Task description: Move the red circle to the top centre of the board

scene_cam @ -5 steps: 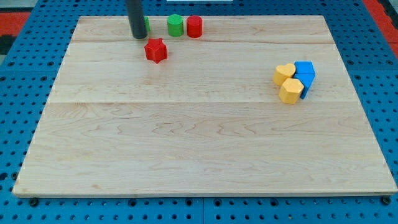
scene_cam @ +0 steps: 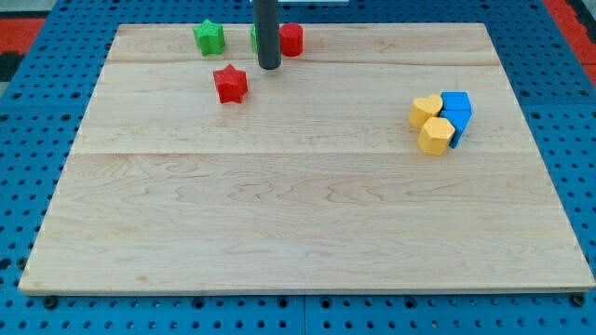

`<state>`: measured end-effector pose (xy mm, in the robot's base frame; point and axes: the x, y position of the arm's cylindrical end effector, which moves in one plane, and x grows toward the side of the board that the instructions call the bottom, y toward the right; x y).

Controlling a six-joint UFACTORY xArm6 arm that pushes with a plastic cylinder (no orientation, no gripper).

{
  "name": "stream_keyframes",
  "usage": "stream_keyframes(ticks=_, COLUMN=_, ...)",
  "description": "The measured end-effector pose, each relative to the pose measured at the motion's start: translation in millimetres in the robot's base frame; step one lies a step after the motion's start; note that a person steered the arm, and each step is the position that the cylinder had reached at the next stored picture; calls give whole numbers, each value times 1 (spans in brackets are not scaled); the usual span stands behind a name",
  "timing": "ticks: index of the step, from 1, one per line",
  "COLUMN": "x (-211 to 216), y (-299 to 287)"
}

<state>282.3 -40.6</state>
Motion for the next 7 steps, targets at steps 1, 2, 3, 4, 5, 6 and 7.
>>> stream_keyframes(ticks=1, x=-13, y=64)
stream_keyframes(ticks=2, x=-71, y=124)
stream_keyframes(ticks=3, x=-89, y=99)
stream_keyframes(ticks=4, x=-89, y=16)
stream_keyframes(ticks=5, x=-90, y=-9)
stream_keyframes(ticks=6, x=-86, y=9)
stream_keyframes(ticks=7, x=-85, y=-2)
